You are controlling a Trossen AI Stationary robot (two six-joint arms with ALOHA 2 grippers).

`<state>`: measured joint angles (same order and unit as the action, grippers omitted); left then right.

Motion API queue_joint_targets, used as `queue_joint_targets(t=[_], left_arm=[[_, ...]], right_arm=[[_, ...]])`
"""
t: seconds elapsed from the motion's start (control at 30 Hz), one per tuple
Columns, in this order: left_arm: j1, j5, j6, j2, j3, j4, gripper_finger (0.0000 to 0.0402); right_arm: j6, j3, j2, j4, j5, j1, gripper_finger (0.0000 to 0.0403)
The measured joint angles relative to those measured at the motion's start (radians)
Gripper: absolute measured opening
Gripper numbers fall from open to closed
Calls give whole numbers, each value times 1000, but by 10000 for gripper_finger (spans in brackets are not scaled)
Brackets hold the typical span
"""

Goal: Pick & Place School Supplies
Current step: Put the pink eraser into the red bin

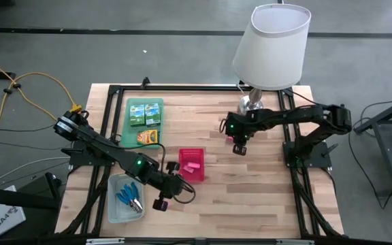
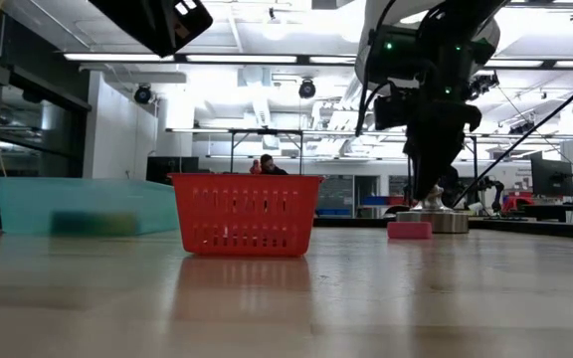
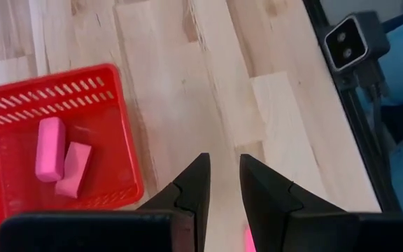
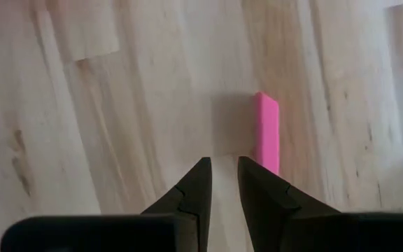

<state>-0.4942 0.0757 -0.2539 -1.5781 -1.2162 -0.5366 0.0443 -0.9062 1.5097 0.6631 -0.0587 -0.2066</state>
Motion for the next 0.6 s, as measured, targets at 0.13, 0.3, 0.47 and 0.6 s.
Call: queue_joint_targets(t=[0.13,0.3,0.47,0.6], left_arm=[[0,0,-2,0,-1,27,74],[0,0,-2,0,-1,51,74],[0,0,-2,0,-1,68,74],[0,0,-2,0,-1,71,74]], right_arm=[[-25,0,0,5,-61,-14,64],[-54,0,0,9,-79,-38,92],[-100,0,1,-3,-43,-45,147],[-106,0,1,-3,3,-47,170]])
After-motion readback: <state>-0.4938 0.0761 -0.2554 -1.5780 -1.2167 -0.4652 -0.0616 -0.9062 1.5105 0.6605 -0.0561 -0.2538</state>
